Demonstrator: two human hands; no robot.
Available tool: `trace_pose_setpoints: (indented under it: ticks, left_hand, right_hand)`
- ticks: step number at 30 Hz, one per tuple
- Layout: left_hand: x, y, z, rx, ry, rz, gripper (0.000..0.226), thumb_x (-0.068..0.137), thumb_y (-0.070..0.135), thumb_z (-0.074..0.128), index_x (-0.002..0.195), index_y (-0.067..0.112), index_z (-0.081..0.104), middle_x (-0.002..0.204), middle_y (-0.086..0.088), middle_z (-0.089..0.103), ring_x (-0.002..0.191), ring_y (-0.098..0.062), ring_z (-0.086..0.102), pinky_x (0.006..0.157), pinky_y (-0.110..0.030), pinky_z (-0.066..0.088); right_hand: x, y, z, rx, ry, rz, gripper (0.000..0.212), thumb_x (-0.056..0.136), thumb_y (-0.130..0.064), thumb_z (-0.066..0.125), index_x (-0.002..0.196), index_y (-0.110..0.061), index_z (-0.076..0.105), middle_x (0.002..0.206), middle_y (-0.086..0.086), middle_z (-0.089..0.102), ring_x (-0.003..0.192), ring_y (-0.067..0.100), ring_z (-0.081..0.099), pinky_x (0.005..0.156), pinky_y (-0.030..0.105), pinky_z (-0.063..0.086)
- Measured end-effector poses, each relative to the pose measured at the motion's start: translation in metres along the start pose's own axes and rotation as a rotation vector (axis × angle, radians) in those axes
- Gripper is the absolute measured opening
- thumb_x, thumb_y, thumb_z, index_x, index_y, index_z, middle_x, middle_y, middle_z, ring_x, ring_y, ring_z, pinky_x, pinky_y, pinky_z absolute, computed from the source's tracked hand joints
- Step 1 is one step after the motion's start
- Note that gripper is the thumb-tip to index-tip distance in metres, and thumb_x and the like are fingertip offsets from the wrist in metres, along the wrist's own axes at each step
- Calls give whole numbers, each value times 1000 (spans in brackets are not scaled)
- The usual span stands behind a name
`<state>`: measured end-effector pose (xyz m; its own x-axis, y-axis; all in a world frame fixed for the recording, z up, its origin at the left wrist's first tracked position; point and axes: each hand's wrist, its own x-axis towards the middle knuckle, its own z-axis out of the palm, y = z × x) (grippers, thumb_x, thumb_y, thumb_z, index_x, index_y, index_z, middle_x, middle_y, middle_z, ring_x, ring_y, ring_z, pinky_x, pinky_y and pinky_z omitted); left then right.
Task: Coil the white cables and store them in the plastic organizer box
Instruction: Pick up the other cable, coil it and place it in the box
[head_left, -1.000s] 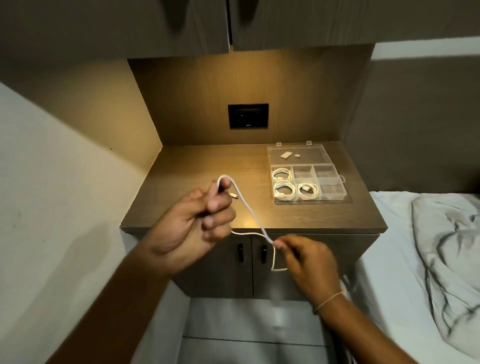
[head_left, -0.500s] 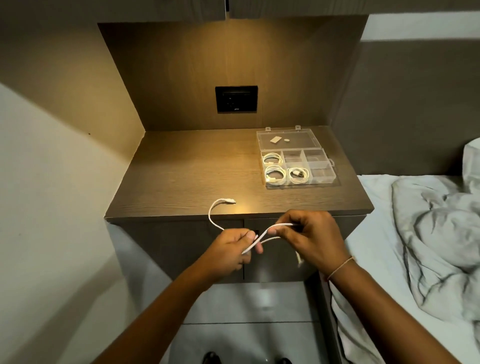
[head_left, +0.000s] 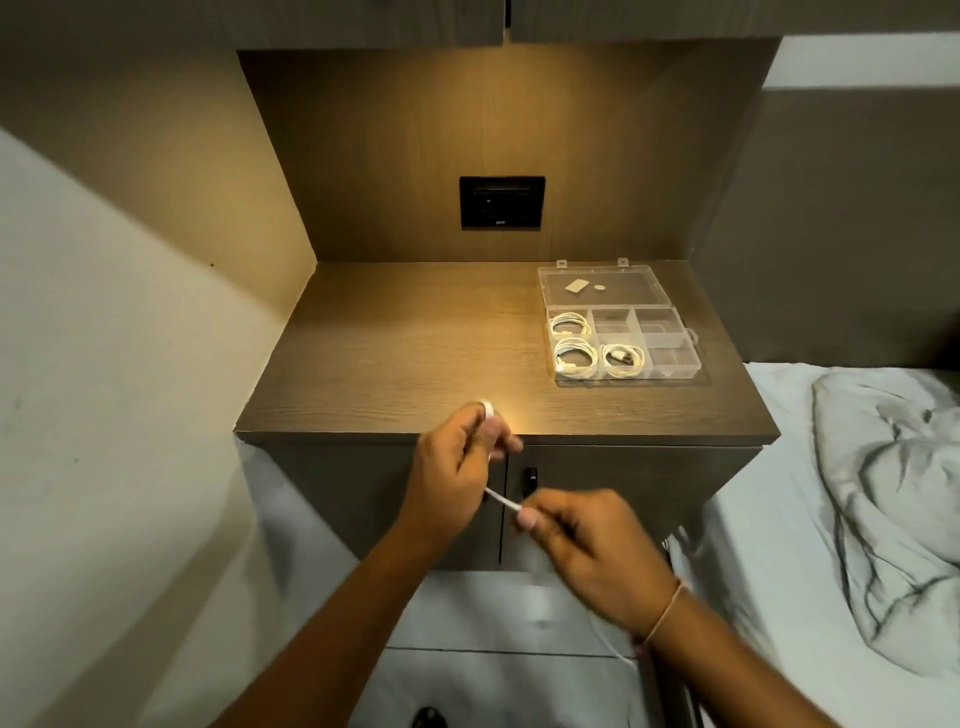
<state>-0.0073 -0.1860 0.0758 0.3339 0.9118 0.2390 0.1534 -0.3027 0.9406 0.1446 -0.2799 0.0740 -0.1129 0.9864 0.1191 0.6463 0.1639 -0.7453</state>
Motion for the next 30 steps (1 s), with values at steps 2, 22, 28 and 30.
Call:
trace_pose_setpoints:
  ticks: [2,22,28,30]
  left_hand:
    - [-13,-15,-4,190,-159,20,23,101,17,46,87,9,62,66,-4,66,60,-16,64,60,-39,57]
    - [-17,-22,-8,266,-119,65,29,103,22,40,88,6,59,73,-4,68,66,-13,65,62,-33,56]
    - [-28,-9,-14,-232,-460,-487,46,101,42,38,76,12,63,49,2,44,41,-9,38,43,-23,35]
    - [-19,3,-22,-499,-538,-582,39,95,44,45,77,14,62,51,2,38,41,-10,34,41,-20,29]
  right_hand:
    - [15,8,-32,-146,94,3,42,88,-63,46,87,-28,70,58,-11,63,55,7,58,55,35,49]
    - [16,4,-14,-253,70,-39,34,91,-55,46,85,-27,66,53,-7,55,52,12,54,51,31,41]
    - [38,22,-36,-316,157,-44,53,84,-72,46,75,-25,69,51,-7,60,52,9,56,50,30,43]
    - [32,26,-16,-165,182,19,51,90,-63,42,76,-22,68,50,-7,55,50,7,52,50,31,40]
